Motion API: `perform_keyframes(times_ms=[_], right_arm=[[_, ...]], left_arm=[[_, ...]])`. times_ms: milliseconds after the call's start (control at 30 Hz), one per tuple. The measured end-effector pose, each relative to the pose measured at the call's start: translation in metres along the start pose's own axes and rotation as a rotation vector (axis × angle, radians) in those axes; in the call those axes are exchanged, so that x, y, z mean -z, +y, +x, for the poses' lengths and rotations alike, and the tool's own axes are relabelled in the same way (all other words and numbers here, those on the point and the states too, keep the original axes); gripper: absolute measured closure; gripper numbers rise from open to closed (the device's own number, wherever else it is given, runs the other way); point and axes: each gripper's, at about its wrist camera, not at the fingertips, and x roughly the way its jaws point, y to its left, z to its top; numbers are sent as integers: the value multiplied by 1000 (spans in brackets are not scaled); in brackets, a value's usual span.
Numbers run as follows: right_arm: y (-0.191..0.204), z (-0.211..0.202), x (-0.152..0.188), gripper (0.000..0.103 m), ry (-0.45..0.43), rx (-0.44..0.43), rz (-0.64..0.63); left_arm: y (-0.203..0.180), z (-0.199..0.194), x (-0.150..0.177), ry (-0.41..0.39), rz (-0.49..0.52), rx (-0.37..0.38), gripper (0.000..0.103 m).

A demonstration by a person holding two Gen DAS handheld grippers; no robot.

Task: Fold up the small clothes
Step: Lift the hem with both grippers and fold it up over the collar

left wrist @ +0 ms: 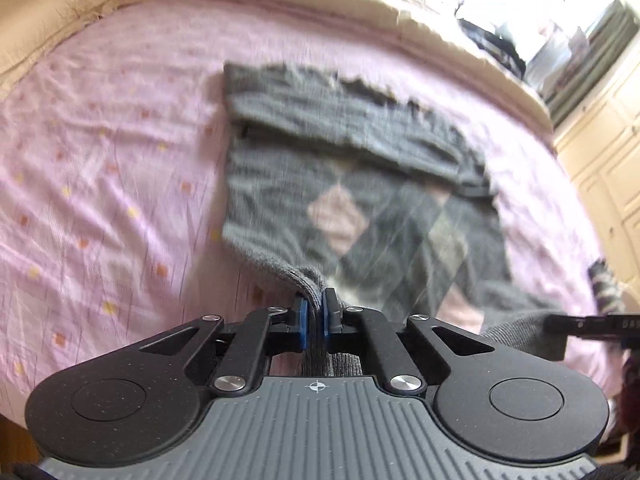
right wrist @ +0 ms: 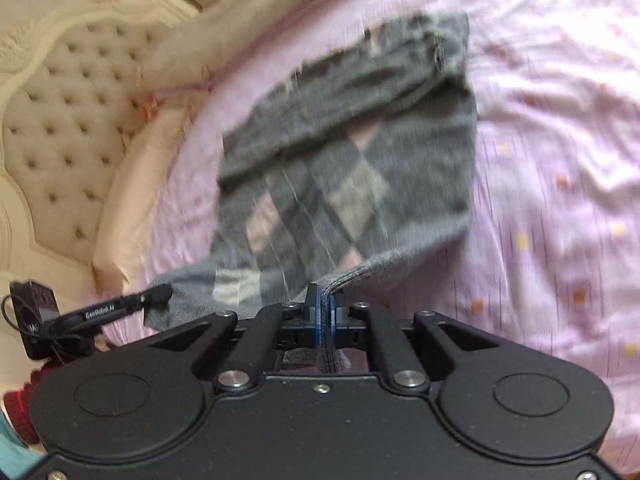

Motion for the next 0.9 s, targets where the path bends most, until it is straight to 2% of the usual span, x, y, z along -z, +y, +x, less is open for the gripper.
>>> perform_keyframes(times_ms=[200, 433, 600, 800, 900], right_arm=[[8, -4, -64, 91, -164, -23, 40], [4, 33, -141, 91, -270, -11, 81], [-7, 74, -182, 91, -273, 51, 105], [-26, 124, -216, 91, -232, 130, 141], [-35, 144, -226, 85, -211, 178, 171]], left_arm=[[-6, -6, -66, -114, -24, 34, 97], [-7, 28, -145, -188, -7, 60, 98], [-6, 73, -189, -190, 21, 55, 98], [5, 131, -218, -127, 38, 18, 98], [9, 153, -226, -91, 53, -10, 97]])
